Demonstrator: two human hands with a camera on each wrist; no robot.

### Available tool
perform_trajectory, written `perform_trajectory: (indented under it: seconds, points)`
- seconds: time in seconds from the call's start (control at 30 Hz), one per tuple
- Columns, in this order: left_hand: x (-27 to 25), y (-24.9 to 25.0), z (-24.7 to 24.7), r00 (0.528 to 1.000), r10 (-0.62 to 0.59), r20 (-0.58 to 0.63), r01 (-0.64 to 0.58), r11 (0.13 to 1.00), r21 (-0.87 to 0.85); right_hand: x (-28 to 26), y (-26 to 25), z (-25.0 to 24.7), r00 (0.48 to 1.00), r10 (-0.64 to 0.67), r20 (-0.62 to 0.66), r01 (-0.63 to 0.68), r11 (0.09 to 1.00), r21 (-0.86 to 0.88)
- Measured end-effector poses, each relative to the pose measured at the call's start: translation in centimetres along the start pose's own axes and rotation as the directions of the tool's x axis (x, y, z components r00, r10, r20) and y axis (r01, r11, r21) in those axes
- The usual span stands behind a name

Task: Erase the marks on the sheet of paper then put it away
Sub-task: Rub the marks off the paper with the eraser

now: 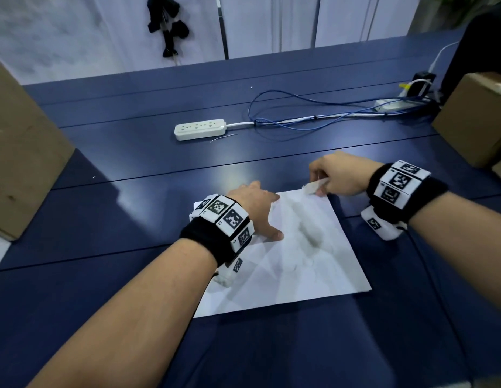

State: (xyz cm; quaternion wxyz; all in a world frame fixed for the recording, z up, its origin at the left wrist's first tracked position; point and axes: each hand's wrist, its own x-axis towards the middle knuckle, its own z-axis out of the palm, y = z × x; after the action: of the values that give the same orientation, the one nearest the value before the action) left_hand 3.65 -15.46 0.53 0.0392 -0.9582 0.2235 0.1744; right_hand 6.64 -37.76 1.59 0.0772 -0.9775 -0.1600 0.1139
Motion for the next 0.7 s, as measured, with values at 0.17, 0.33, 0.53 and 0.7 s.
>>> perform_trajectory:
  seconds: [0.17, 0.33, 0.53, 0.7]
  points:
    - [0.0, 0.0, 0.2, 1.000, -0.006, -0.005, 0.006, 1.000, -0.001, -2.4, -0.5, 0.4, 0.990, -0.046, 0.132, 0.042, 0.999, 0.031]
    - [-0.2, 0.1, -0.1, 1.000, 0.004, 0.001, -0.004, 1.000, 0.014, -4.2, -1.0, 0.9, 0.981, -0.044, 0.189, 0.027, 0.996, 0.089]
    - [-2.1, -0.3, 0.1, 0.999, 0.024, -0.049, -0.027, 0.998, -0.060, -4.7, -1.7, 0.6, 0.982, -0.015, 0.187, 0.000, 0.997, 0.077]
    - [-5.8, -1.4, 1.0, 0.990, 0.109, -0.088, -0.119, 0.987, -0.112, -4.8, -1.8, 0.8, 0.988, 0.004, 0.157, -0.009, 0.999, 0.031]
